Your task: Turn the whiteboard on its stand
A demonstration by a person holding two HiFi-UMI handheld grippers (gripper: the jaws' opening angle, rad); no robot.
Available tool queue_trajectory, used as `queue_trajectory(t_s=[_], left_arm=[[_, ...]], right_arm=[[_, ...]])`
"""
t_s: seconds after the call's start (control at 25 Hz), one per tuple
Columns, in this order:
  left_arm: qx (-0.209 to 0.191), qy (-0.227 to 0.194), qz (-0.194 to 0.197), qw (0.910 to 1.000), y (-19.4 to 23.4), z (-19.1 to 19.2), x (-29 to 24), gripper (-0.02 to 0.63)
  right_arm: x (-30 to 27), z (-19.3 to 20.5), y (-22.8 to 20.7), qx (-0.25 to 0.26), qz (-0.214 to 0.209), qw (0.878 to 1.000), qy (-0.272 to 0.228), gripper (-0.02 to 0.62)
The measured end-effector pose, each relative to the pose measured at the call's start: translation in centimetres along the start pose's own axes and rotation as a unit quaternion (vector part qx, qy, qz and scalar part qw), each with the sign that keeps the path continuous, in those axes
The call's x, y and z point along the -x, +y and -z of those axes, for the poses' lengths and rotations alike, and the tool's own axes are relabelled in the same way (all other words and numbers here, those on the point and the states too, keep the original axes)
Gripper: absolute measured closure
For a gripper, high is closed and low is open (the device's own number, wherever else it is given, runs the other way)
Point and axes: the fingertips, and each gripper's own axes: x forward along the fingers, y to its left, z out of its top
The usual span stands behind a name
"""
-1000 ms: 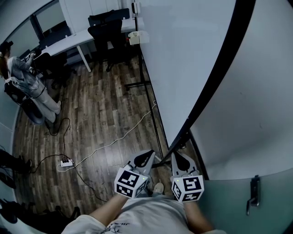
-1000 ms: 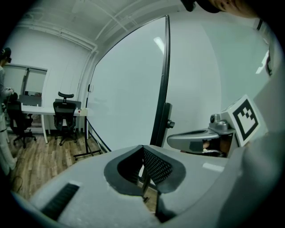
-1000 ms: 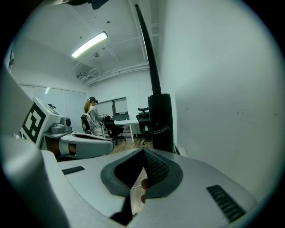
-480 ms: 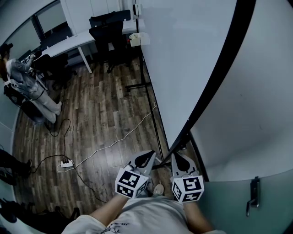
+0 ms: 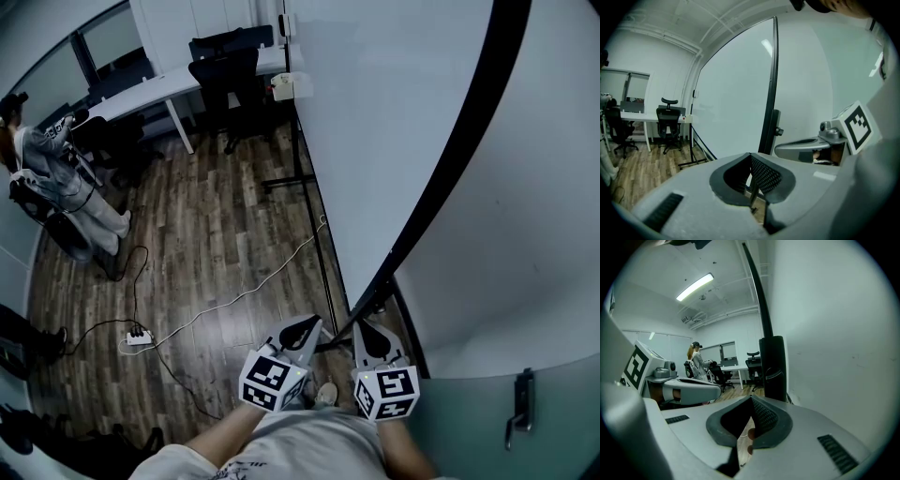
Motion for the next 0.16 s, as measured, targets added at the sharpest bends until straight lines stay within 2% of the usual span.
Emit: queue_trajectory(t_s=[0.16], left_arm=[[0.012, -0.007, -0.001, 0.9999, -0.10, -0.28, -0.07, 0.595]], right_arm=[[-0.05, 0.16, -0.11, 0.002, 0.001, 1.000, -0.001, 0.589]])
